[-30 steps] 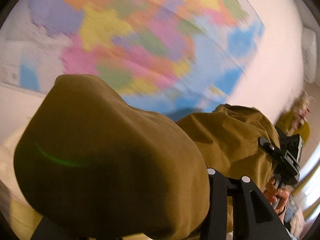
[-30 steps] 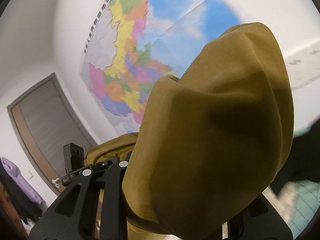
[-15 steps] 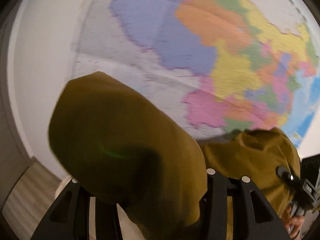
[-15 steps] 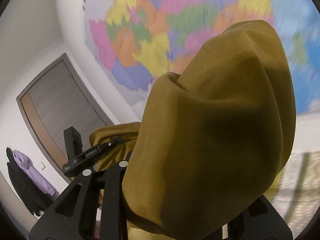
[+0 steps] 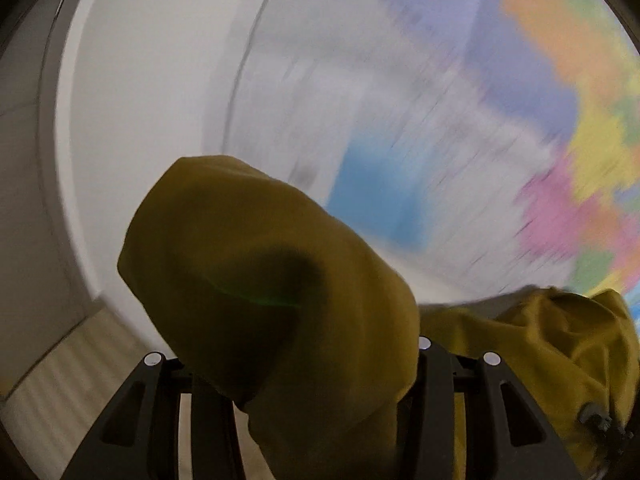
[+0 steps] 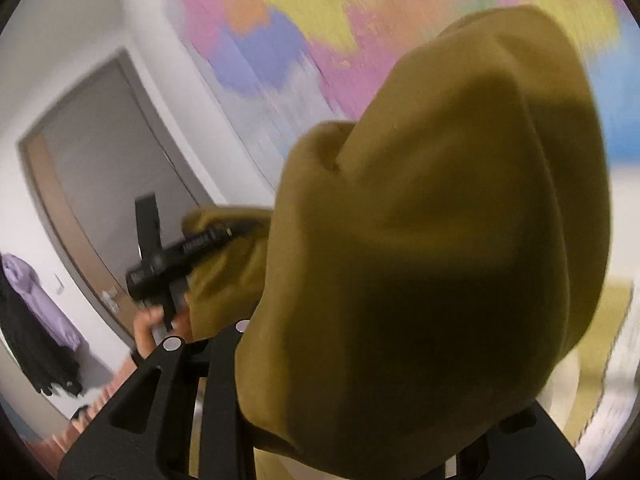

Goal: Fold large clothes

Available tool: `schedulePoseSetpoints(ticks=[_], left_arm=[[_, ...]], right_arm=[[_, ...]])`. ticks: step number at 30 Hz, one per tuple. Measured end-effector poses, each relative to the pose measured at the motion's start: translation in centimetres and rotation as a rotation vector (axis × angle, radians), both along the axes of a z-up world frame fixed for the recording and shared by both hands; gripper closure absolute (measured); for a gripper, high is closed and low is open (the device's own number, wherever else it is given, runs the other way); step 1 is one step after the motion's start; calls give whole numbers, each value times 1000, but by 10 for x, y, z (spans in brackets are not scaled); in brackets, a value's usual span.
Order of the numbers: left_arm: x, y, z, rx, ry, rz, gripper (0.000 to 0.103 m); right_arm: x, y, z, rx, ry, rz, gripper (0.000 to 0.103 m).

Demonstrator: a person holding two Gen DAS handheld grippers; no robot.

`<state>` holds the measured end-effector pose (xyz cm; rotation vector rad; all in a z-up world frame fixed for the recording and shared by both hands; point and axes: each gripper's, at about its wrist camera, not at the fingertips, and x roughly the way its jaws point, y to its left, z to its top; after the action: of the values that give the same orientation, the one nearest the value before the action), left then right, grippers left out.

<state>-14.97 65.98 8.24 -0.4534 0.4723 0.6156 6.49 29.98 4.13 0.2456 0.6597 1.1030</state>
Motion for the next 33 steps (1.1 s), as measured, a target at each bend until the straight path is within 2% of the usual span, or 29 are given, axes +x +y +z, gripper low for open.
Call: schedulePoseSetpoints(ticks=[3, 5, 7, 9, 12, 14, 17, 20, 22, 24, 27, 30, 31, 33], left_arm=[[-9, 16, -40, -68, 31, 48, 59], [-18, 26, -53, -135, 20, 54, 57], [-21, 26, -56, -132, 30, 50, 55], [-19, 23, -57, -101, 87, 52, 53], [-20, 21, -58, -96, 121, 53, 49], [-22, 22, -59, -102, 151, 70, 42], [-27, 16, -60, -81, 197, 107, 34], [-33, 6, -57, -40, 230, 125, 34], [-39, -2, -52, -14, 235, 128, 34], [-45, -7, -47, -3, 236, 135, 33], [-38, -6, -43, 15, 278, 131, 31], [-26, -3, -37, 41, 305, 133, 28], [-24, -8, -35, 58, 317, 130, 26], [-14, -5, -40, 66, 353, 156, 26]], right_arm=[[4, -8, -36, -43, 122, 7, 66], [1, -13, -45, -78, 152, 28, 59], [-6, -18, -46, -117, 158, 50, 54], [-13, -27, -43, -141, 164, 81, 53], [-21, -41, -39, -157, 184, 111, 52], [-28, -58, -35, -163, 189, 125, 47], [-38, -82, -26, -198, 161, 125, 40], [-39, -88, -14, -263, 101, 121, 40], [-38, -97, -10, -283, 85, 133, 41], [-35, -102, -4, -295, 56, 141, 47], [-31, -74, 19, -273, -13, 127, 49], [-15, -66, 32, -230, -81, 92, 50], [-15, -73, 26, -224, -96, 91, 50], [-1, -52, 30, -234, -140, 50, 48]])
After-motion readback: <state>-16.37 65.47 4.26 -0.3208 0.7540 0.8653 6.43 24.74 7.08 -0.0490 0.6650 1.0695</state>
